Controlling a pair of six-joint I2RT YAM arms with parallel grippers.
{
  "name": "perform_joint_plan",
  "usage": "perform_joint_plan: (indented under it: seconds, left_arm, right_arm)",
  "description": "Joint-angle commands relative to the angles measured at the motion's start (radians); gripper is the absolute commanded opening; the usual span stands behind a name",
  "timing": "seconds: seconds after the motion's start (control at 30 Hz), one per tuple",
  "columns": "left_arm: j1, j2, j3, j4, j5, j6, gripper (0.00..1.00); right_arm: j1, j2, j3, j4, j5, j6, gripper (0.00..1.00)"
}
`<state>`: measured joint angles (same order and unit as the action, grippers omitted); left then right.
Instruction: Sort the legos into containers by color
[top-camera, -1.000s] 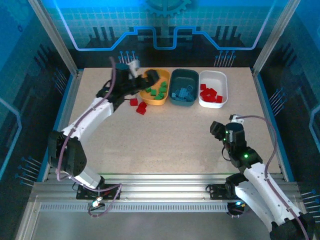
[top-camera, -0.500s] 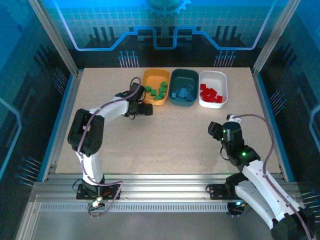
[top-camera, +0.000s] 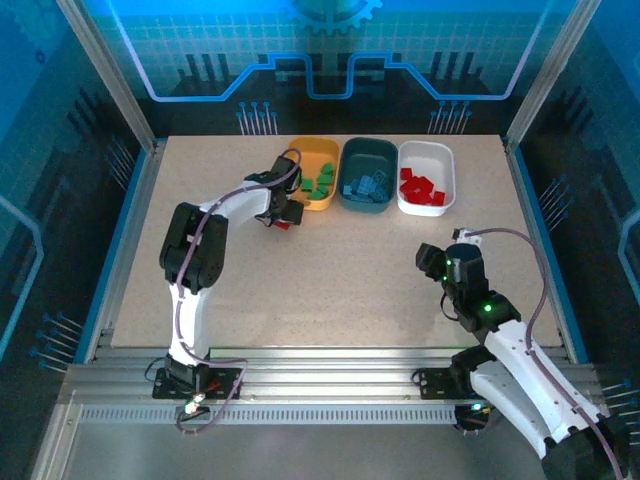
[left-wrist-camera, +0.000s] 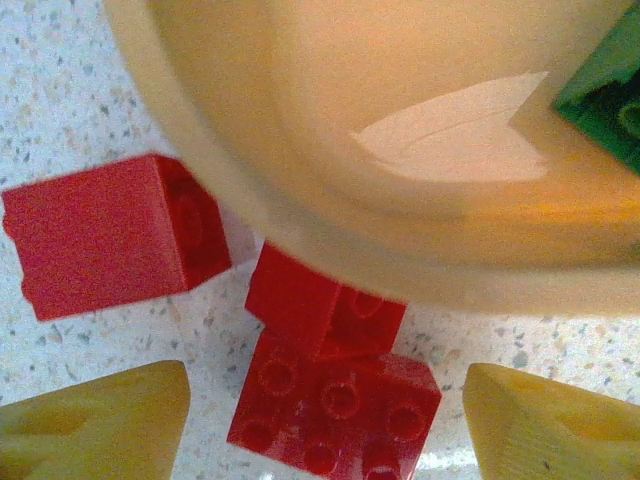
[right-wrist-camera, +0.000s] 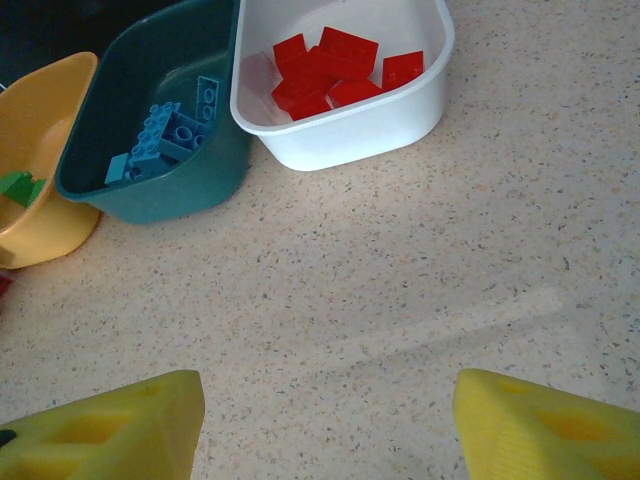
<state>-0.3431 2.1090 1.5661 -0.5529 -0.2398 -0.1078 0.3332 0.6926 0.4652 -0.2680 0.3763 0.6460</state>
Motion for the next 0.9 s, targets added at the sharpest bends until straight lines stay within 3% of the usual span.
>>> perform_joint_plan:
  seconds: [0.0,0.23,0.47,0.87]
  left_arm:
    - [-0.001,0.036,0.033,-0.075,0.006,0.017,0.71]
    - [-0.002,0.036,0.004,-0.110,0.006,-0.022,0.65]
    - [-0.001,0.043,0.012,-0.109,0.029,-0.025,0.46]
    - [-0.014,-0.079,-0.070,-0.116,0.043,-0.050,0.40]
  right_arm:
    - [0.010,-0.003,0.023,0.016,-0.008,-0.013,0.68]
    - [0.010,-0.002,0.020,0.019,-0.011,-0.010,0.68]
    - [0.010,-0.003,0.020,0.019,-0.008,-0.011,0.68]
    - [0.010,-0.002,0.020,0.021,-0.014,-0.009,0.68]
